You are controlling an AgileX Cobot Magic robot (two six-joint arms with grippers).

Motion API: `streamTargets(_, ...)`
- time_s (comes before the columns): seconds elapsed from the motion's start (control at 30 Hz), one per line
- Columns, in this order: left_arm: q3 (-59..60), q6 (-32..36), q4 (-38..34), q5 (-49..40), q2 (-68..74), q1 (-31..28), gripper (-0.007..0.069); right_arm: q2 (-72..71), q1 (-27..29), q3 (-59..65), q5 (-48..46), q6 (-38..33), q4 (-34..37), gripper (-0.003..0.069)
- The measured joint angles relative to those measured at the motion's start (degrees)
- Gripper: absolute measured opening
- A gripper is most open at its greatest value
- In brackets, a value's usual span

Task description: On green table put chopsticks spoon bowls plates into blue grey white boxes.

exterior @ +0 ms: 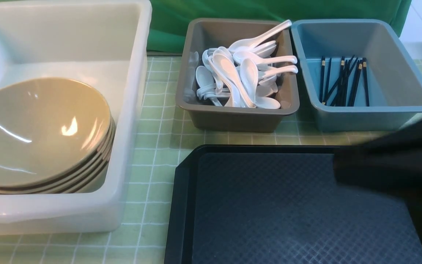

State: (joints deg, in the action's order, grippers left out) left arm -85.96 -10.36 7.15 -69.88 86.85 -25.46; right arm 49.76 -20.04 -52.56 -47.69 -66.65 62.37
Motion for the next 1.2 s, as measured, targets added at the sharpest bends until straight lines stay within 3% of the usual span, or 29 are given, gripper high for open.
streamTargets(0.07,-3.6,5.9,-5.4,-0.4,-4.8,7.4,0.0649,0.0,0.0,0.0,8.6,4.6,-6.5,0.0048)
streamTargets(0.1,-3.8,6.5,-5.8,-0.4,-4.8,8.0,0.0649,0.0,0.0,0.0,8.6,5.1,-7.3,0.0048)
streamTargets(0.17,-4.5,13.3,-11.2,-0.4,-9.0,16.0,0.0637,0.0,0.5,-0.2,16.0,16.2,-21.4,0.0053)
streamTargets(0.23,-4.5,17.0,-13.1,-0.6,-11.2,20.8,0.0596,0.1,2.2,-1.3,17.2,26.1,-33.5,0.0057)
streamTargets(0.3,-4.5,18.5,-14.4,-1.1,-13.7,26.5,0.0492,0.1,6.4,-4.5,14.8,41.4,-48.1,0.0059)
streamTargets(0.33,-4.5,18.5,-14.4,-1.2,-14.0,26.8,0.0469,0.1,6.8,-4.8,14.5,43.7,-49.2,0.0059)
streamTargets(0.4,-4.5,18.7,-15.1,-1.4,-15.3,29.5,0.0351,-0.1,10.1,-6.3,12.6,51.3,-57.2,0.0062)
streamTargets(0.43,-4.5,18.7,-15.5,-1.4,-16.2,31.3,0.0262,-0.7,12.6,-6.4,11.2,57.0,-62.4,0.0064)
streamTargets(0.5,-3.9,18.7,-16.3,-1.1,-17.9,33.5,0.0113,-2.4,15.4,-6.1,8.8,61.9,-66.7,0.0068)
streamTargets(0.6,-0.4,17.5,-15.9,0.5,-21.3,37.8,0.0014,-7.5,18.9,-3.3,7.4,65.9,-69.7,0.0069)
streamTargets(0.67,2.1,16.0,-14.6,0.9,-23.3,40.4,-0.0001,-11.7,19.8,-0.3,8.3,66.6,-70.0,0.0069)
streamTargets(0.83,11.2,10.0,-10.6,2.8,-33.1,45.2,-0.0002,-23.5,20.1,8.5,11.8,66.6,-70.0,0.0069)
streamTargets(1.03,25.9,2.7,-10.4,9.1,-52.2,45.4,-0.0002,-37.2,20.1,19.8,12.7,66.6,-70.1,0.0069)
streamTargets(1.2,44.6,-4.2,-11.8,13.8,-72.9,45.4,-0.0002,-45.5,18.4,25.8,12.7,66.1,-69.9,0.0024)
